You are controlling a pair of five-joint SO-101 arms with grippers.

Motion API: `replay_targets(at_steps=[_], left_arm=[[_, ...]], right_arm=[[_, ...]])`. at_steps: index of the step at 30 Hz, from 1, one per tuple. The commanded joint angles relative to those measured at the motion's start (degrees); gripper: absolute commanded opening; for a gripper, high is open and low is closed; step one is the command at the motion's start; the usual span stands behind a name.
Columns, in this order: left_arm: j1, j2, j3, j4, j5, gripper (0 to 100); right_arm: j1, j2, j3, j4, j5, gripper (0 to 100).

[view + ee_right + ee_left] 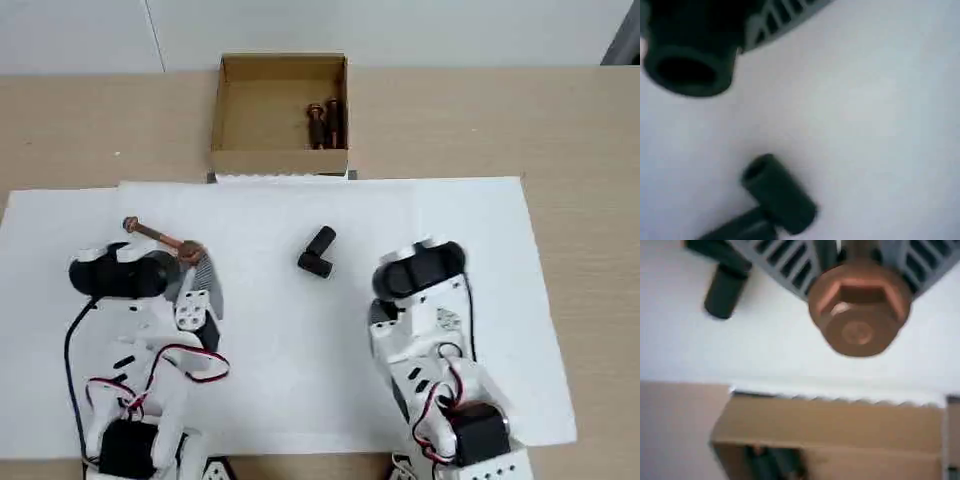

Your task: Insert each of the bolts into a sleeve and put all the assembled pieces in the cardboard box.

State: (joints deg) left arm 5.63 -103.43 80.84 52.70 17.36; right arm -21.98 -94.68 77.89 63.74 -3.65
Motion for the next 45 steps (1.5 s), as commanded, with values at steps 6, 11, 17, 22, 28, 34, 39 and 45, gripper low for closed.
replay_targets(at_steps=[6,11,17,22,28,34,39,45], left_arm=[[6.3,-0.6,4.2,-7.6,10.7,1],[9.3,-0.6,4.5,-10.0,18.4,1],[10.1,-0.7,4.4,-13.0,19.6,1],[10.2,-0.7,4.4,-13.0,21.3,1],[14.2,-0.7,4.4,-12.8,22.5,1],[15.8,-0.7,4.5,-12.8,22.5,1],[17.4,-0.6,5.7,-13.0,22.5,1],[17.7,-0.6,7.3,-12.9,22.4,1]], right_arm=[[-11.4,-0.3,4.7,-8.2,0.8,0.2],[-16.7,-0.3,7.3,-10.3,1.9,0.2],[-19.2,-0.4,9.9,-15.8,9.6,0.2],[-19.3,-0.4,12.0,-20.0,13.7,0.2],[-19.3,-0.4,13.9,-26.1,15.5,0.2],[-19.4,-0.4,13.9,-28.3,15.5,0.2],[-22.0,-0.4,13.7,-28.7,15.5,0.2],[-22.4,-0.4,13.8,-30.5,15.5,0.2]])
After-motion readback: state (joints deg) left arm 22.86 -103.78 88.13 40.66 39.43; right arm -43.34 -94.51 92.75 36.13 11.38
